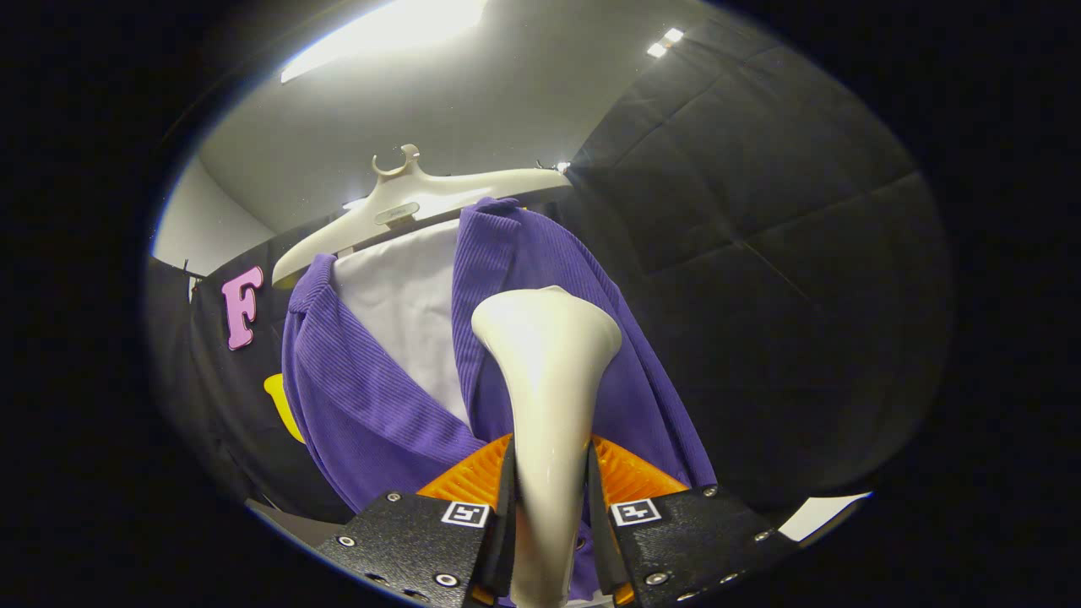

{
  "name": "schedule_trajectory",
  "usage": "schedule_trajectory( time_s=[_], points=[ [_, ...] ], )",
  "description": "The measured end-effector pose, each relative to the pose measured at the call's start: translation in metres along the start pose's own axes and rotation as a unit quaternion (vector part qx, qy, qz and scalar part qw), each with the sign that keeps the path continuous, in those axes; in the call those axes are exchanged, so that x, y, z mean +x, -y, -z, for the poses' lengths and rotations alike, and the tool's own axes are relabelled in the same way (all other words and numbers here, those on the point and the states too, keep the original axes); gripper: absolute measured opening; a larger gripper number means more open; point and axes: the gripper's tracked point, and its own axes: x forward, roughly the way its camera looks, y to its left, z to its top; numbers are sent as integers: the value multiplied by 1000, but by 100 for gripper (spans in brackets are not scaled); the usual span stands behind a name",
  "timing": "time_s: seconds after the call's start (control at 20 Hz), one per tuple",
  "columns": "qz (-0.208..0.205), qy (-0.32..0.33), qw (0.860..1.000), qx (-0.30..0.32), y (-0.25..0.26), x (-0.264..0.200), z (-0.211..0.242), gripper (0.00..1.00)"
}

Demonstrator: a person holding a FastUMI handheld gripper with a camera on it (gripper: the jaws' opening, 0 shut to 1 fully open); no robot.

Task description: Iron the clothes twice with a garment steamer, once on the left side and once on the right side.

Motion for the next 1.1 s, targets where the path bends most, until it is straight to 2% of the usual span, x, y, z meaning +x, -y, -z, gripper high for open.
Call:
schedule_trajectory(
  time_s=[0.45,0.85,1.1],
  points=[
    [20,-59,998,5,42,-18,58,38],
    [29,-96,995,11,56,-29,98,38],
    [34,-133,990,10,69,-45,145,38]
  ],
)
